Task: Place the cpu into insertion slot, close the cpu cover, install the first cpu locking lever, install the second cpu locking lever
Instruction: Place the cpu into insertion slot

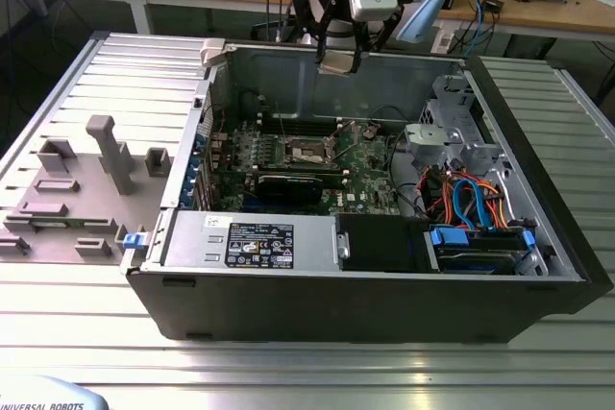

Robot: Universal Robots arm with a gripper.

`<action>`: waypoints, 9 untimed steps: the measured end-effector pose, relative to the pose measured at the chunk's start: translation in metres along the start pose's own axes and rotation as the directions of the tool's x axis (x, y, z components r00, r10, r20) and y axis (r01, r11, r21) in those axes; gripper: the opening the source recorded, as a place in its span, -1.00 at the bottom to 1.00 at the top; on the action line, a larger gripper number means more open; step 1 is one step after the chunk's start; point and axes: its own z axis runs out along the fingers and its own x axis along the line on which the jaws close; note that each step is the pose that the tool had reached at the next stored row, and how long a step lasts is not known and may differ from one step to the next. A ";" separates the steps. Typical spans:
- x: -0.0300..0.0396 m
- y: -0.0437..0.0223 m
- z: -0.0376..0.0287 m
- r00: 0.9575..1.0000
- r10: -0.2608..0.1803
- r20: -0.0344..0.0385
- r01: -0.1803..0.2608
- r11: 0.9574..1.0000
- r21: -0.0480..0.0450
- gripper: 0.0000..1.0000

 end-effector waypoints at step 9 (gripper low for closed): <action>0.0000 0.0000 0.0001 0.993 0.121 0.011 -0.121 0.993 -0.003 0.08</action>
